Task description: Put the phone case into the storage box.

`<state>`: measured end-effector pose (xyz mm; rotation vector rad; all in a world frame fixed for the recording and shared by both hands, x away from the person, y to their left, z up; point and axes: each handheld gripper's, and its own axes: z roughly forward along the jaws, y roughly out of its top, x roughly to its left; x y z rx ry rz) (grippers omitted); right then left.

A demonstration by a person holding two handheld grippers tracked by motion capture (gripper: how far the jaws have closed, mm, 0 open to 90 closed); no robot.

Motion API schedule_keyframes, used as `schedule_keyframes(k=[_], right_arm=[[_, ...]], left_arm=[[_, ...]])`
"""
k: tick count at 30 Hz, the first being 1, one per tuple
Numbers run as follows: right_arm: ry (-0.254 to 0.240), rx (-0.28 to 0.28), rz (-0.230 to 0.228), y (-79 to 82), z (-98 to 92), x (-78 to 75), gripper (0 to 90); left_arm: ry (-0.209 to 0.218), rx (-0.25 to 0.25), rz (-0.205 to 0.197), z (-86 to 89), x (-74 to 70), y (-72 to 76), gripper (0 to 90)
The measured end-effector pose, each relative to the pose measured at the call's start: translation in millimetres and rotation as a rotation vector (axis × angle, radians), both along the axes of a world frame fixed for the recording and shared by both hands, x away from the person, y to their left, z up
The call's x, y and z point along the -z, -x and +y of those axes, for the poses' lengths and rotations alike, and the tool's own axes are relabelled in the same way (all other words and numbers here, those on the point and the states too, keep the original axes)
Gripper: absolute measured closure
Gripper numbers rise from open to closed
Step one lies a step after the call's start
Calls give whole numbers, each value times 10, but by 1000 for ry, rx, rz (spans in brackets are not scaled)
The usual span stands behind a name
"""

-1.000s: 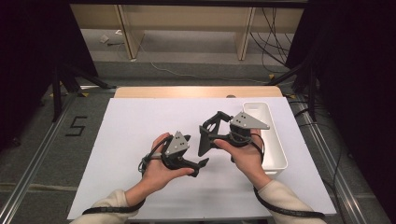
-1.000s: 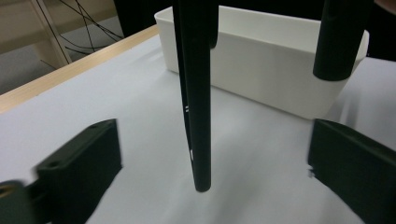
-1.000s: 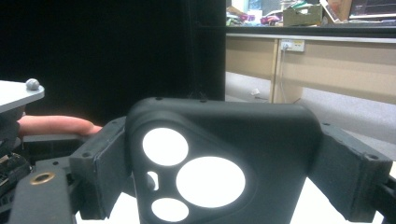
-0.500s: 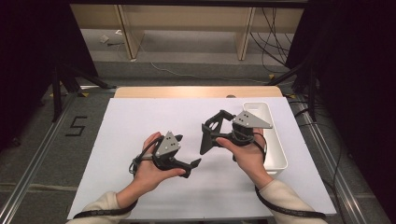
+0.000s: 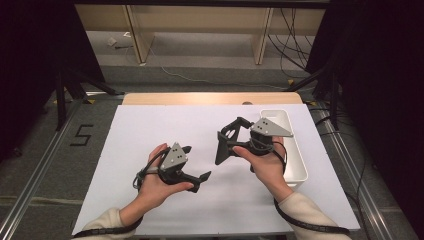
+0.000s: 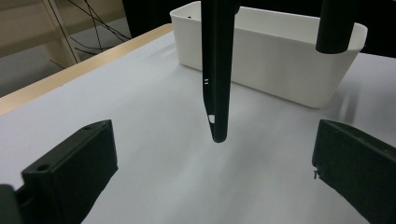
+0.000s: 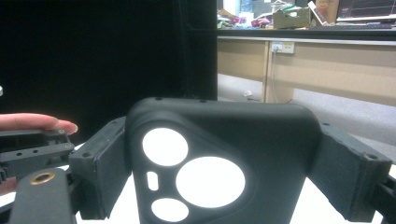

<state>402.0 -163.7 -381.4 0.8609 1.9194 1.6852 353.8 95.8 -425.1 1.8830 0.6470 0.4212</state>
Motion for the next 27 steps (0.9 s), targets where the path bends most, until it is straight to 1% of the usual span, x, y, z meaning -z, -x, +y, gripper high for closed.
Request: schedule_keyframes(k=[4,10,21,23,27], right_arm=[[-1,5,-1,-3,-13,-9,152],[-6,8,-3,-9,-24,-19,152],[-9,16,-6,-18,-53,-37,152],[-9,19,-6,-21,-60,-40,152],[-8,22,-4,-22,-70,-44,152]], left_arm=[[9,-5,-3,64,-10,24,0],[11,-19,-1,179,0,49,0],[8,-44,-14,345,3,81,0],[14,-49,-11,369,3,89,0],[12,-56,-13,415,5,101,0]])
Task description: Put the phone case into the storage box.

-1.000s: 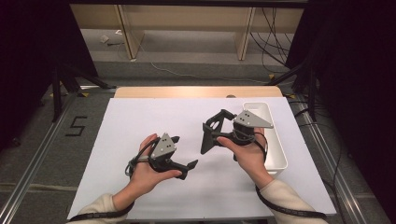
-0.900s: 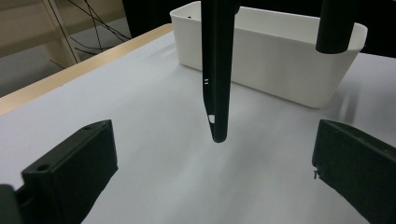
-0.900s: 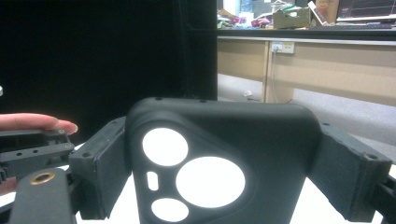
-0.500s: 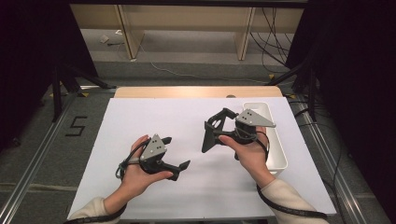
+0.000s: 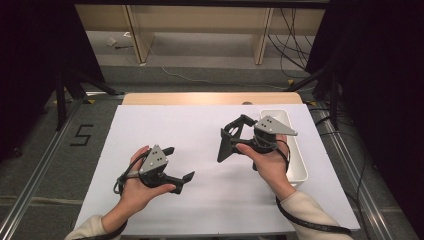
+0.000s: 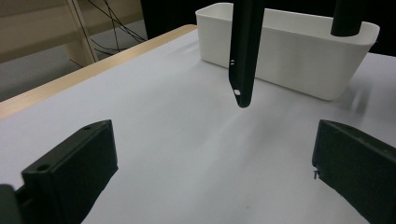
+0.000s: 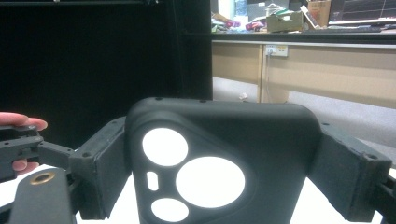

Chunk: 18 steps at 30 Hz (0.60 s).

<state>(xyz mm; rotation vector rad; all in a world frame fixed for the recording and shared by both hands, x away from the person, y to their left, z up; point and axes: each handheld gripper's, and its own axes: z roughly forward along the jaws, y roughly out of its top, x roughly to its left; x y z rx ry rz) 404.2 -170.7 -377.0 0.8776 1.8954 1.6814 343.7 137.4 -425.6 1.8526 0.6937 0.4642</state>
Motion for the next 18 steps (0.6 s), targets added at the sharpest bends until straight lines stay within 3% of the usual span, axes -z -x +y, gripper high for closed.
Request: schedule_keyframes(k=[18], right_arm=[[-11,18,-6,-22,-59,-33,152]], left_arm=[[-7,-14,4,88,30,34,0]])
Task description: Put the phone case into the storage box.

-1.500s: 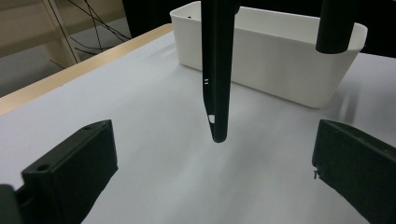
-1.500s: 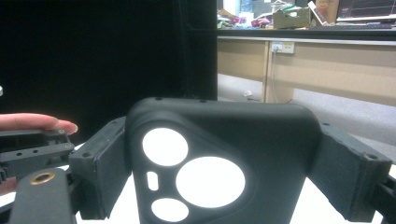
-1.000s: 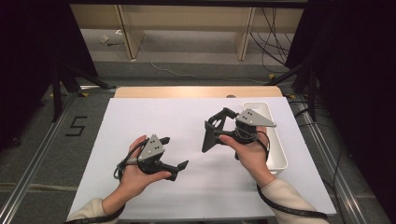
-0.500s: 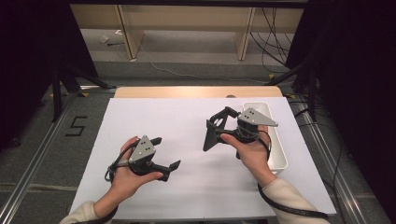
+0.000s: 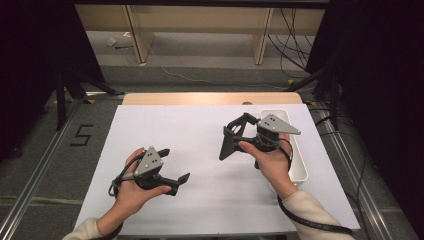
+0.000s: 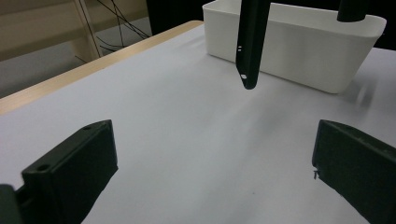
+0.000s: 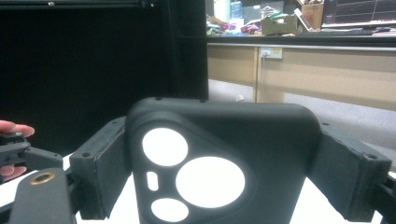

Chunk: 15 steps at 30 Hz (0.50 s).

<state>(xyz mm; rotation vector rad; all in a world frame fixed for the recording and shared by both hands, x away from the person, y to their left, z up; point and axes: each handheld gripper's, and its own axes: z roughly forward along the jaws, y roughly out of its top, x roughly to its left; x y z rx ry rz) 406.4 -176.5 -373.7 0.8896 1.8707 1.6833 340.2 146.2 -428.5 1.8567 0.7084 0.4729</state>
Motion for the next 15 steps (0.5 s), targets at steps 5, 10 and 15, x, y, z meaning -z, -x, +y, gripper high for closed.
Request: schedule_keyframes(k=[5,10,15], right_arm=[[-2,5,-3,-7,-22,-14,152],[-7,12,-3,-14,-46,-28,152],[-10,23,-9,-24,-79,-52,152]], left_arm=[[-2,-2,2,7,4,-5,0],[-1,-3,2,11,3,-7,0],[0,-6,1,15,5,-10,0]])
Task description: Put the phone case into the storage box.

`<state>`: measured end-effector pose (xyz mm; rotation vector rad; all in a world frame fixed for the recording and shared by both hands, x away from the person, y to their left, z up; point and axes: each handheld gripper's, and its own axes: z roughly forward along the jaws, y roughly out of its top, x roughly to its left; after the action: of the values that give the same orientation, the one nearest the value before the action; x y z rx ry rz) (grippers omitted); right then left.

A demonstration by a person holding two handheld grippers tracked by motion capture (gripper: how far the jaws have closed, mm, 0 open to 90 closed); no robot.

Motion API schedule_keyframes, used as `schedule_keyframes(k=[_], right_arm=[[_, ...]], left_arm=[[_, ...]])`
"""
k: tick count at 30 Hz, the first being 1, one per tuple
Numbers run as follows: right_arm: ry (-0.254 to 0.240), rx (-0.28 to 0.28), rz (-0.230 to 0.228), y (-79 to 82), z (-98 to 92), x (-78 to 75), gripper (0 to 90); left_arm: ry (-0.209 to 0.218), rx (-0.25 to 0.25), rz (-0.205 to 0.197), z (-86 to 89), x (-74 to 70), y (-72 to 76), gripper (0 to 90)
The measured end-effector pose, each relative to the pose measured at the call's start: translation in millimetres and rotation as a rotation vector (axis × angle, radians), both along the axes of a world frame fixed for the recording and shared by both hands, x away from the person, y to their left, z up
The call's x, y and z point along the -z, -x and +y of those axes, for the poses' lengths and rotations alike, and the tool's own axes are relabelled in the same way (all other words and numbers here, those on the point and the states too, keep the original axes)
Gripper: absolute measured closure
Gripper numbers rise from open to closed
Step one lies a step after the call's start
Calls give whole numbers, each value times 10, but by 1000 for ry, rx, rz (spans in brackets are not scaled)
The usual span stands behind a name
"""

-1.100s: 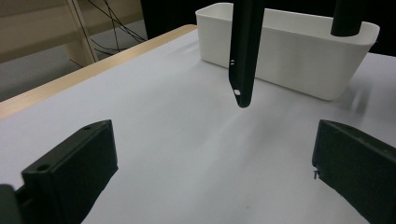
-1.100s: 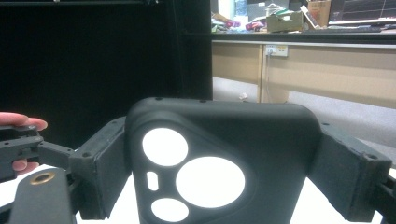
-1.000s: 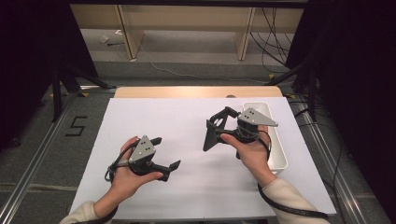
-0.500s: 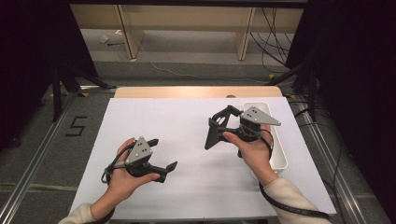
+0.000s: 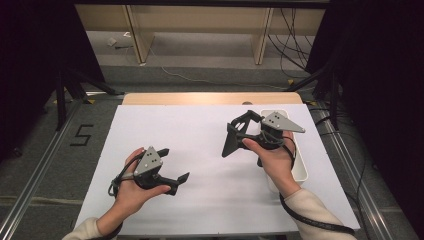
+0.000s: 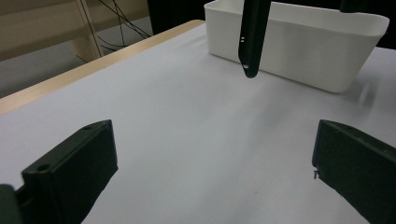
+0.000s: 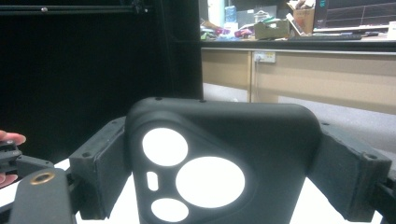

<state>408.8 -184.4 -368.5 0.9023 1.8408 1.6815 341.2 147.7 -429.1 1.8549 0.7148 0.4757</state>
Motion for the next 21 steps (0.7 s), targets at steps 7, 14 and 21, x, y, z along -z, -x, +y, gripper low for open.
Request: schedule_keyframes(k=[7,14,21], right_arm=[[-4,12,-4,-14,-38,-24,152],[-13,21,-9,-32,-79,-52,152],[-18,37,-14,-52,-131,-73,152]], left_arm=[[-5,1,-2,-4,4,-5,0],[-3,0,-2,-1,5,-6,0],[-4,0,-2,-4,7,-7,0]])
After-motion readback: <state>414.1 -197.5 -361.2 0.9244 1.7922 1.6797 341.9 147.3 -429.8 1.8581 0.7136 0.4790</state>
